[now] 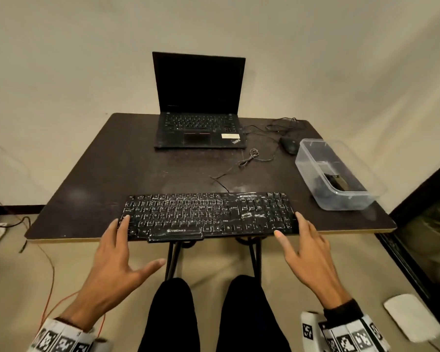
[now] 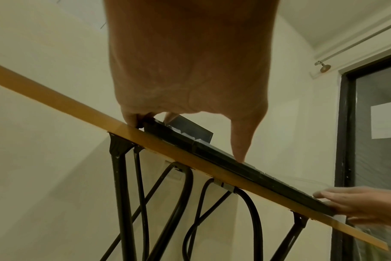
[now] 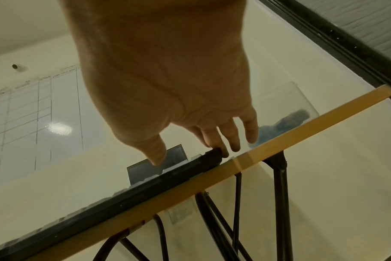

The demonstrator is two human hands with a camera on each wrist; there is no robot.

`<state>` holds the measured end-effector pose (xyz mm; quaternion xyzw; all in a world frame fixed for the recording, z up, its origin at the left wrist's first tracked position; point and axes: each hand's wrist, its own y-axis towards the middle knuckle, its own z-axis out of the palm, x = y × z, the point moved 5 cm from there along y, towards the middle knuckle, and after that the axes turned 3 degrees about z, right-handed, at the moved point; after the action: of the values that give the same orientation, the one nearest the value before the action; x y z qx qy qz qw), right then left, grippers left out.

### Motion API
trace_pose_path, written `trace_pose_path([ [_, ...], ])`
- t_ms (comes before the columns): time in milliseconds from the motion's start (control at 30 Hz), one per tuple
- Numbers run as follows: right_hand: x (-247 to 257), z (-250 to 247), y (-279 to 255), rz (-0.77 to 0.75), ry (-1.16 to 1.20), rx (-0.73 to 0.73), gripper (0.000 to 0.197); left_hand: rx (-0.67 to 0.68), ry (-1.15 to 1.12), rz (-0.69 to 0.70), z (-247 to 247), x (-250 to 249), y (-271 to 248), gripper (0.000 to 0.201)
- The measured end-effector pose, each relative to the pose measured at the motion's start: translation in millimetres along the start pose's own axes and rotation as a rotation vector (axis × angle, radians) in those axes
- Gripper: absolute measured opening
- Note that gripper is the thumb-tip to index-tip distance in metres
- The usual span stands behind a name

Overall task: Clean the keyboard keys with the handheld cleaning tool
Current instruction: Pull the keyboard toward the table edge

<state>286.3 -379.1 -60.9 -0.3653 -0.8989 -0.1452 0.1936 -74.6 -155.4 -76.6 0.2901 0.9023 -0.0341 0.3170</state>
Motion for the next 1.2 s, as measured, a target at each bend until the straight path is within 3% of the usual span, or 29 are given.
trace_pose_path([
  [367,-6.6,8.6,-4.1,0.016,0.006,-0.101,0.072,-0.042,0.167,0.031,4.2,2.2,4.3,0.123],
  [600,-11.0,9.9,-4.5,0.023,0.061,-0.100,0.072,-0.085,0.181,0.019,3.6,-2.6,22.7,0.127],
  [733,-10.5,0.6,-4.3,0.006,0.168,-0.110,0.073,-0.096,0.265,0.188,8.5,-41.6,37.1,0.125],
  [833,-8.2,-25.8,-0.5,-0.005,0.295,-0.216,0.063,-0.013,0.292,0.342,26.1,-86.7,53.0,0.126],
  [1000,-24.2,-88.9,29.0,0.025,0.387,-0.445,0.024,0.182,0.316,0.485,65.2,-150.5,77.9,0.136],
  [1100,-37.5,-120.8,56.3,0.053,0.343,-0.467,0.015,0.248,0.324,0.526,84.1,-161.6,94.3,0.147],
  [1200,-50.8,-144.1,93.2,0.107,0.227,-0.398,0.017,0.300,0.321,0.512,93.5,-157.0,107.0,0.153],
])
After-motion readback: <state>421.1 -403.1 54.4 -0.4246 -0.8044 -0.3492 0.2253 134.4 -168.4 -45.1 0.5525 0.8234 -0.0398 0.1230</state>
